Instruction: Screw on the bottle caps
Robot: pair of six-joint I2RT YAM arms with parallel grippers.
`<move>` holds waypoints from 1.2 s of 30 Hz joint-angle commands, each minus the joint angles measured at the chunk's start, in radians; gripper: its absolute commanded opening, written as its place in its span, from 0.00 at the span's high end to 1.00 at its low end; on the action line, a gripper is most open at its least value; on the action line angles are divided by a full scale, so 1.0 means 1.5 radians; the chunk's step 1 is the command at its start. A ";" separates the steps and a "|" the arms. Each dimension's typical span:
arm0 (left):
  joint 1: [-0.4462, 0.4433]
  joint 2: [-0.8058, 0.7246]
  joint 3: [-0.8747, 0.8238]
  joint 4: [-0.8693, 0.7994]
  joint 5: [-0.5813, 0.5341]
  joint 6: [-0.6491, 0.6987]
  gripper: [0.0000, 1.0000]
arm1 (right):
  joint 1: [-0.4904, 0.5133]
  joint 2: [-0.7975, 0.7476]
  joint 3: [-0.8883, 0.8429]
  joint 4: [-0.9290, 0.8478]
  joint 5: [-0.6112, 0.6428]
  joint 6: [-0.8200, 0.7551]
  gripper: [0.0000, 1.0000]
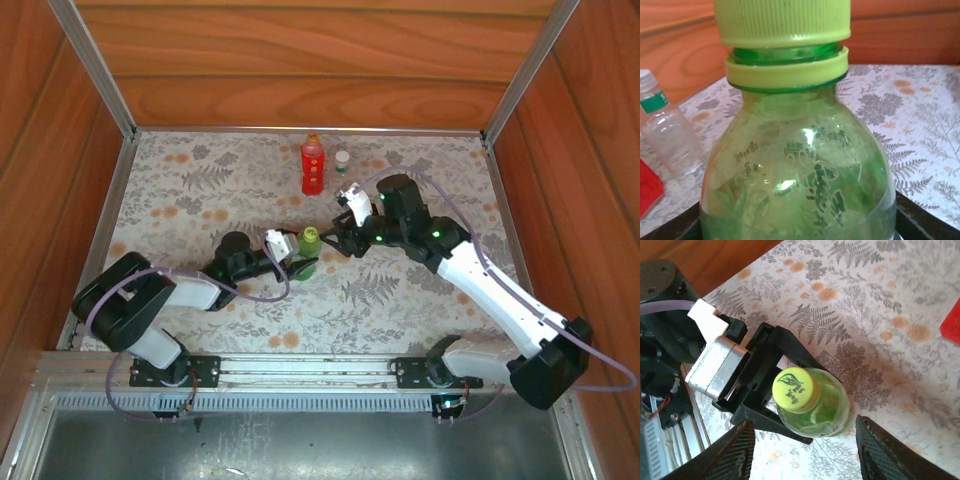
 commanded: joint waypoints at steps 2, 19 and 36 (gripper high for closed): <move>-0.049 -0.078 0.005 -0.198 -0.126 0.158 0.35 | 0.018 -0.080 -0.028 -0.026 0.006 -0.175 0.39; -0.107 -0.149 0.018 -0.342 -0.221 0.274 0.36 | 0.159 -0.017 0.018 -0.174 0.172 -0.563 0.42; -0.113 -0.150 0.018 -0.352 -0.215 0.276 0.35 | 0.159 0.060 0.022 -0.121 0.181 -0.569 0.55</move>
